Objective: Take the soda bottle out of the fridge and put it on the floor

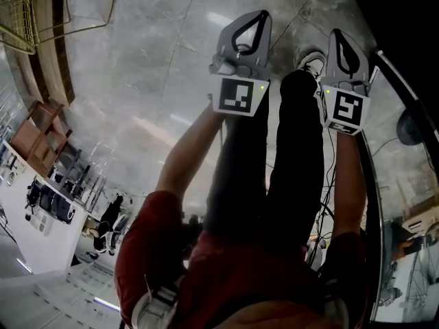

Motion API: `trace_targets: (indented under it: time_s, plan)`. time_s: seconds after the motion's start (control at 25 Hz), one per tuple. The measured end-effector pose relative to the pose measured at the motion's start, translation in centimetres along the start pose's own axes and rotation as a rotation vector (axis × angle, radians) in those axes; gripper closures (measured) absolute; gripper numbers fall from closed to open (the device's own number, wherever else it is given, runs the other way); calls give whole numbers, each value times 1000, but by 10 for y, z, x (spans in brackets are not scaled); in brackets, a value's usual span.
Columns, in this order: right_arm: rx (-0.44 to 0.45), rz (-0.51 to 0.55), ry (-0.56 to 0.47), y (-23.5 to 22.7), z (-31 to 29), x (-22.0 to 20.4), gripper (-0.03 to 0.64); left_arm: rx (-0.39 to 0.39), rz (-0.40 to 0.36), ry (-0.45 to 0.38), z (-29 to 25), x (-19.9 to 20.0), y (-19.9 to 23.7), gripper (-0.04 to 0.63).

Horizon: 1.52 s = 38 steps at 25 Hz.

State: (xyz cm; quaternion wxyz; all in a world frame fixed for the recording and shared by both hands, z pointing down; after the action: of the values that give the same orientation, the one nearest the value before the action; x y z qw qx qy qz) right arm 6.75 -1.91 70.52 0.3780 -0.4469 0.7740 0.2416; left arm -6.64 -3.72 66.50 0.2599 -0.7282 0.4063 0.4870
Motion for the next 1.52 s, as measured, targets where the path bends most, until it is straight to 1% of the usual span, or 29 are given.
trace_targets:
  time_s: [0.16,0.32,0.44,0.48,0.6,0.72,0.84,1.0,1.08,1.2,1.32,1.52]
  plan:
    - [-23,-16,-5,-11,64,85,615,-2,7,-5,36,98,-9,597]
    - [-26,-21,-48,-15,115,169,615,21,37,-7,74,185,-9,597]
    - [-12,-22,-60,-10,152,223,615,55,94,-7,103,241,-3,597]
    - [-6,-20,-69,-9,162,239,615,59,99,-5,111,258,-2,597]
    - [9,4,-114,-6,197,279,615,61,69,-29,132,303,-6,597]
    - [26,-8,-91,2,235,300,615,75,75,-25,156,337,-13,597]
    - [11,-47,-93,3,270,317,615,91,76,-23,179,360,-19,597]
    - [35,-177,-138,2,295,343,615,114,82,-16,199,379,-18,597]
    - [37,-157,-165,-1,303,361,615,122,91,-23,204,390,-14,597]
    - [1,-122,-203,-15,316,389,615,110,87,-37,211,415,-9,597]
    - [-50,-129,-243,-29,331,411,615,96,57,-56,221,440,-2,597]
    - [-98,-78,-303,-50,345,444,615,93,-8,-112,229,479,8,597]
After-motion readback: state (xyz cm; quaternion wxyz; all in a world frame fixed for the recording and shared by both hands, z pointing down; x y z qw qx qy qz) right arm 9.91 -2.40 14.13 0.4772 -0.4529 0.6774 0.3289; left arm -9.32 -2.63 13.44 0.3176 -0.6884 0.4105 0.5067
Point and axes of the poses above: the fingertips, and each gripper's own axes: z backward along the fingers, y to its left, x out of its top, the point moved 1 cm from there along z, backward along the fingers, and after that the axes turned 2 degrees about z, right-handed, at the moved point
